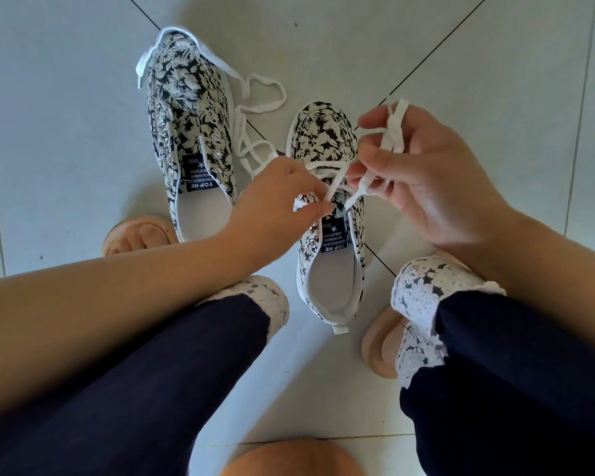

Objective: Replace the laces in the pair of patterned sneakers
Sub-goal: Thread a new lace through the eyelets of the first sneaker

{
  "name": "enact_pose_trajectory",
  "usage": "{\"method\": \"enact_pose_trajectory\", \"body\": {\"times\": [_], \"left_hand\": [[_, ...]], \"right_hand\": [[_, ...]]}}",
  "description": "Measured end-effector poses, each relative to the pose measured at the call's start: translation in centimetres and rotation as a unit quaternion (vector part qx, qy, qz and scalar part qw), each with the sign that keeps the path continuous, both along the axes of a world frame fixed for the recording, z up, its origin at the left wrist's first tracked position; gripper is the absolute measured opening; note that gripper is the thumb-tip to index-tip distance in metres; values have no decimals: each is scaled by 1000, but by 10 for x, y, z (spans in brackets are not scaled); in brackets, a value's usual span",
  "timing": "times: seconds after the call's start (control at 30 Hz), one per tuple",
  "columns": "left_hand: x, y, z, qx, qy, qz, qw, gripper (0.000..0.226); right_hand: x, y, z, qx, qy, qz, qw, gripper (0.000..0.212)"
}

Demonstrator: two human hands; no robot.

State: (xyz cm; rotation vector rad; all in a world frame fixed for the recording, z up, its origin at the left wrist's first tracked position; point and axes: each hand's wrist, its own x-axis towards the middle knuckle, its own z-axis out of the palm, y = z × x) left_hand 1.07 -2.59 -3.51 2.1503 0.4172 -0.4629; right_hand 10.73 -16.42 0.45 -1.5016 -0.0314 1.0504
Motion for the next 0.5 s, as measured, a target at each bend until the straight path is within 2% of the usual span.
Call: {"method": "enact_pose_trajectory", "body": {"times": [0.1,0.17,0.2,0.27,0.33,0.37,0.4,0.43,0.47,0.5], "left_hand": [[7,4,17,-91,-13,101,991,15],[15,10,32,-192,-7,196,962,11],[21,12,39,-275,11,251,928,11],[31,14,54,-452,58,326,828,11],[41,9,65,-561,91,345,748,13],[44,6,70,-594,99,344,720,14],[47,5,73,-609,104,342,708,14],[49,6,75,-605,103,340,713,13],[51,10,74,-572,96,335,743,13],[50,16,70,-508,86,323,794,11]], "right_hand": [[8,-7,-2,-64,-3,16,998,19],[7,-13,-7,-137,-31,56,988,18],[6,-15,-9,-159,-50,84,982,17],[-2,-12,-9,-158,-90,153,971,17],[-11,-1,-9,-141,-136,224,955,24],[-15,4,-11,-153,-176,259,937,34],[-17,7,-12,-172,-220,287,916,44],[-17,9,-12,-190,-258,303,897,48],[-14,8,-10,-205,-283,302,887,45],[-10,6,-8,-211,-289,277,892,36]]}}
